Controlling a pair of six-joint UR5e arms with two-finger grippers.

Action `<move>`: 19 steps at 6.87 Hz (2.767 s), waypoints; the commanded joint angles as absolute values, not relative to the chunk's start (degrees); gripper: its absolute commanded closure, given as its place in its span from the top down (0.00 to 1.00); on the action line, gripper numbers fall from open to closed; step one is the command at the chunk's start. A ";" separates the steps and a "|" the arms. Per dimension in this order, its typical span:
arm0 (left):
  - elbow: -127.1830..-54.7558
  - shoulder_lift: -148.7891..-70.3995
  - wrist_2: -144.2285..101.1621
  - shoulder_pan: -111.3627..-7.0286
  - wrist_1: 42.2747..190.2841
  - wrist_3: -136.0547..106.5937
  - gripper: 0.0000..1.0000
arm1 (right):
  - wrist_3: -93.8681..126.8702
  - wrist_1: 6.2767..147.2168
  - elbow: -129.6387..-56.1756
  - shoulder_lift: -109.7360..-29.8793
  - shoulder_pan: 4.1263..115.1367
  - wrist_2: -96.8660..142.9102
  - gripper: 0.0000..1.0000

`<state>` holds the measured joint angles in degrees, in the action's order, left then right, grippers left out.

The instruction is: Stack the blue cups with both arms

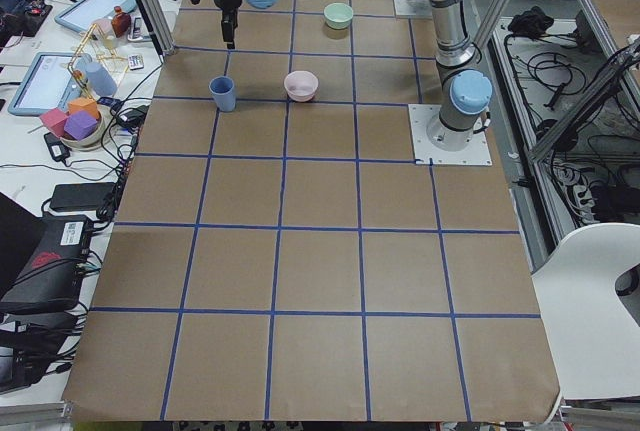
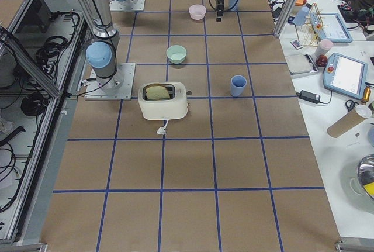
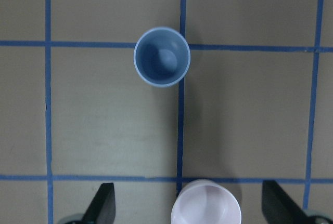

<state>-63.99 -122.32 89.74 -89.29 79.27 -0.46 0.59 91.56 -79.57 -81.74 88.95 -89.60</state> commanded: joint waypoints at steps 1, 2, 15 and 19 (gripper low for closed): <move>-63.45 -129.09 89.91 -91.21 75.59 -0.17 1.00 | 0.53 91.49 -79.54 -81.74 88.95 -89.56 1.00; -64.24 -130.16 90.09 -91.67 75.32 -0.09 0.98 | 0.53 91.49 -79.63 -81.74 88.95 -89.65 1.00; -73.25 -121.92 90.81 -111.87 79.36 -21.12 0.00 | 0.35 91.49 -79.63 -81.74 89.03 -89.74 1.00; -89.81 -111.28 85.78 -117.31 78.58 -35.31 0.00 | 0.35 91.49 -79.63 -81.74 88.95 -89.74 1.00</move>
<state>-86.75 -113.17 86.40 -114.84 79.13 -32.11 0.34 91.49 -79.63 -81.74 88.95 -89.74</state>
